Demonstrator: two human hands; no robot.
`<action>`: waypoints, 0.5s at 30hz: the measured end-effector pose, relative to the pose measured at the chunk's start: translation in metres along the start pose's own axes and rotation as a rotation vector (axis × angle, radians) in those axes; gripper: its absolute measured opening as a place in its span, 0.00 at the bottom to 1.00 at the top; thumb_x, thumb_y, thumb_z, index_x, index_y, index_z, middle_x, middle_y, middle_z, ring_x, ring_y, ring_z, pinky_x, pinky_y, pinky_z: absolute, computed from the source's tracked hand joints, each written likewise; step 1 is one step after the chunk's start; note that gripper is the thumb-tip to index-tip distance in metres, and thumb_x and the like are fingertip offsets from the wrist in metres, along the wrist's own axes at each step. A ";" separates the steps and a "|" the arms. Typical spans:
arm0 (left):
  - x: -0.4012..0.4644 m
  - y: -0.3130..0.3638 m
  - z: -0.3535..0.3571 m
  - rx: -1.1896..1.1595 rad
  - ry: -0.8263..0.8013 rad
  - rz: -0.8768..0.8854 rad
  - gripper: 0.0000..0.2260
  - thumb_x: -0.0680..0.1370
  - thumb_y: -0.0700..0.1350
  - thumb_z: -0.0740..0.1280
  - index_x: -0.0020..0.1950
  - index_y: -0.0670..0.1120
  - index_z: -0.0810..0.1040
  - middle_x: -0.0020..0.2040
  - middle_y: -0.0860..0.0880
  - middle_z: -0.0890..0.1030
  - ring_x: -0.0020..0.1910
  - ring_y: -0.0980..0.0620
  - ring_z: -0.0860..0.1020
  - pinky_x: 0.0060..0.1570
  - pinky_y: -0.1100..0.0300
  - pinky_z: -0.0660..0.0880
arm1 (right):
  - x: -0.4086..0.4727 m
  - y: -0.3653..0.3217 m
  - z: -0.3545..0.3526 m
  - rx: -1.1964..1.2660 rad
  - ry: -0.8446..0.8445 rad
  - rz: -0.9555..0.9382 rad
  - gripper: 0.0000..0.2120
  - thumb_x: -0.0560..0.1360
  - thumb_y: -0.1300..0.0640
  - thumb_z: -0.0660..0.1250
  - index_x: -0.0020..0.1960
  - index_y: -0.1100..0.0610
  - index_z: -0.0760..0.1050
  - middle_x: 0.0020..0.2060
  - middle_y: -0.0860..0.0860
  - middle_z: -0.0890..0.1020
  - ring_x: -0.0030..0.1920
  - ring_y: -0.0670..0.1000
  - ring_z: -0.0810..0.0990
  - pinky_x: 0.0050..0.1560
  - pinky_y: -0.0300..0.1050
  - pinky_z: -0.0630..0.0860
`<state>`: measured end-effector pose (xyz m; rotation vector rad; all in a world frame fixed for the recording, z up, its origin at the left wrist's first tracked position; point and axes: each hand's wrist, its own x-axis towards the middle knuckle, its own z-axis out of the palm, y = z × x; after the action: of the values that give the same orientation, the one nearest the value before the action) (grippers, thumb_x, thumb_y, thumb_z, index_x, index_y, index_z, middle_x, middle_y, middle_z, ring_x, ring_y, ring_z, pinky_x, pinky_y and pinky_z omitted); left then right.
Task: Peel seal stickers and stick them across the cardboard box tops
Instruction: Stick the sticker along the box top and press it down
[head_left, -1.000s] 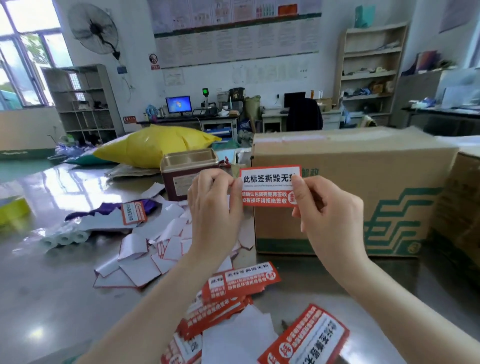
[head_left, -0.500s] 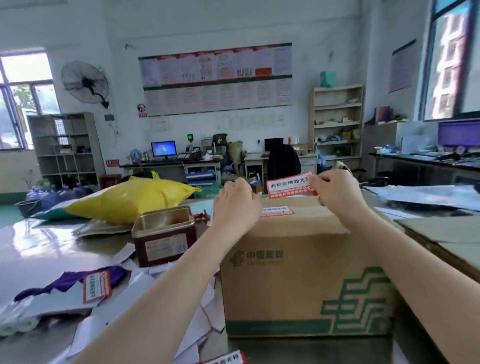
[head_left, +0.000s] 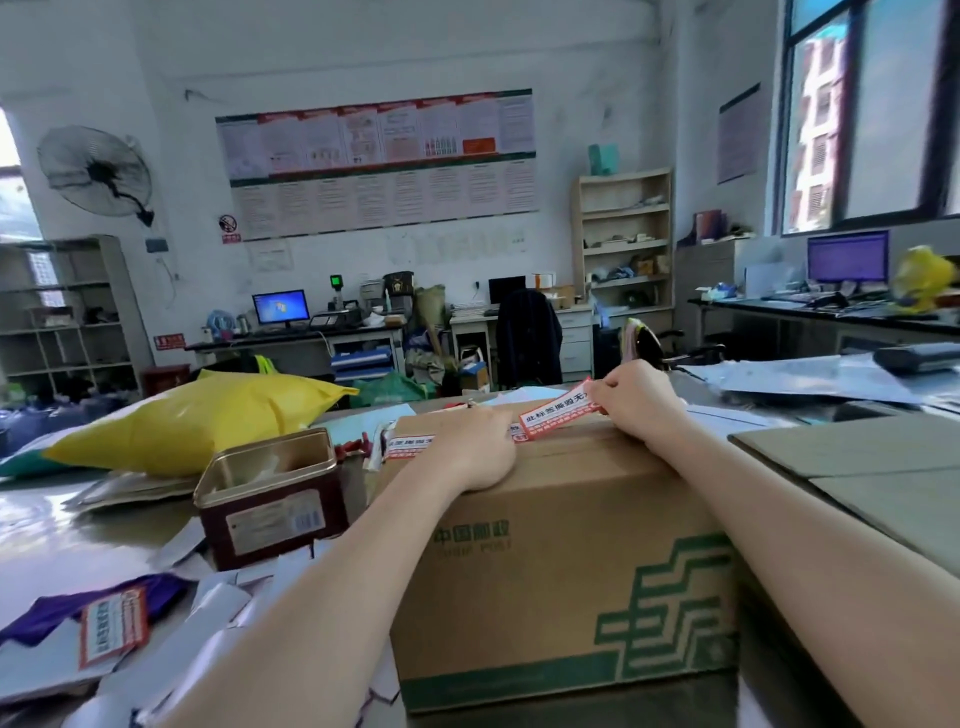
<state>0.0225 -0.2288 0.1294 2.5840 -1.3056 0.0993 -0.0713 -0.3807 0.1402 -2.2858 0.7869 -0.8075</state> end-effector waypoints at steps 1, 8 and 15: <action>0.001 0.000 0.001 0.000 -0.003 0.004 0.20 0.78 0.42 0.50 0.67 0.47 0.69 0.65 0.43 0.73 0.58 0.45 0.73 0.57 0.47 0.72 | 0.001 0.001 0.000 0.005 -0.007 0.001 0.19 0.78 0.52 0.62 0.43 0.68 0.80 0.32 0.56 0.76 0.29 0.52 0.68 0.27 0.41 0.62; -0.001 -0.001 0.002 -0.018 -0.001 -0.002 0.17 0.78 0.43 0.49 0.61 0.45 0.73 0.59 0.44 0.75 0.55 0.46 0.73 0.56 0.47 0.72 | 0.000 0.003 0.002 -0.009 -0.025 0.000 0.18 0.77 0.52 0.62 0.41 0.65 0.80 0.34 0.56 0.78 0.27 0.50 0.69 0.27 0.41 0.65; -0.010 0.004 -0.001 0.019 0.025 0.050 0.17 0.80 0.45 0.50 0.64 0.45 0.72 0.64 0.44 0.73 0.61 0.46 0.72 0.59 0.48 0.70 | 0.003 0.006 0.005 -0.038 -0.028 -0.003 0.17 0.77 0.53 0.62 0.34 0.62 0.75 0.30 0.54 0.75 0.27 0.51 0.69 0.29 0.41 0.66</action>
<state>0.0139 -0.2231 0.1296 2.5579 -1.3672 0.1524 -0.0681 -0.3854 0.1342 -2.3273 0.7930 -0.7660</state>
